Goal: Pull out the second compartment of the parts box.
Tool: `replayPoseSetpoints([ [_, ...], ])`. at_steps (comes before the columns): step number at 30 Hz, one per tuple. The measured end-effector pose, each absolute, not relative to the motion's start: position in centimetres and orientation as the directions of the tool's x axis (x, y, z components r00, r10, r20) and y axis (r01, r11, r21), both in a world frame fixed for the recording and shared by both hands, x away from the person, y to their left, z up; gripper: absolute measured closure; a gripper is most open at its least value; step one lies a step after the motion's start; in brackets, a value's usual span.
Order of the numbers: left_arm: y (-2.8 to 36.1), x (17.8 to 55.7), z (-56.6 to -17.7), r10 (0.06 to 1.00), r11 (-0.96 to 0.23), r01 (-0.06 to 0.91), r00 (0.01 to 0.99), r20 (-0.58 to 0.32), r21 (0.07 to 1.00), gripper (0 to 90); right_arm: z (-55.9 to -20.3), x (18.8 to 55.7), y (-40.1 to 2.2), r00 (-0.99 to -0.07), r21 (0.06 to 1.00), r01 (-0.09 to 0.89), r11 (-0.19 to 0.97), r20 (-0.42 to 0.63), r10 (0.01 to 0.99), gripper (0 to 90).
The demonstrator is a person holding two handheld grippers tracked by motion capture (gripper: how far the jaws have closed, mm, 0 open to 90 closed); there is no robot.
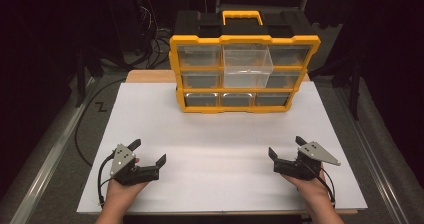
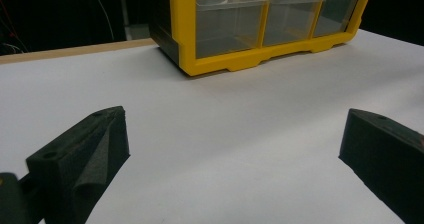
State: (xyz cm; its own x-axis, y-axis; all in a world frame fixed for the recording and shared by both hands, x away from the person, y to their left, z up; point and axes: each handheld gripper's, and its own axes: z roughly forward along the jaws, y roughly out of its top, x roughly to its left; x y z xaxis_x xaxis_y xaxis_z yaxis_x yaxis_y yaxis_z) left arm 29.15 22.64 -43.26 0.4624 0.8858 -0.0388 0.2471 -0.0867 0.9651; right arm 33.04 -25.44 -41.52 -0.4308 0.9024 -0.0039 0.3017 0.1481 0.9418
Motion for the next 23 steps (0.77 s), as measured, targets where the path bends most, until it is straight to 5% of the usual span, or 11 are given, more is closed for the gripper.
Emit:
replayPoseSetpoints([
  [3, 22.7, 29.2, -43.3, 0.88, -0.075, 0.255, 0.472, -0.056, 0.964, 0.5, -41.9, 32.9, -26.0, -0.453, 0.944, 0.313, 0.103, 0.054, 0.89, 0.9],
  [9, 22.8, 29.7, -43.6, 0.887, -0.072, 0.271, 0.457, -0.063, 0.96, 0.5, -42.5, 33.7, -26.0, -0.449, 0.941, 0.295, 0.165, -0.016, 0.893, 0.9],
  [23, 22.9, 29.1, -43.5, 0.894, -0.057, 0.261, 0.443, -0.067, 0.964, 0.5, -41.8, 33.3, -26.7, -0.464, 0.961, 0.257, 0.099, 0.033, 0.885, 1.3],
])
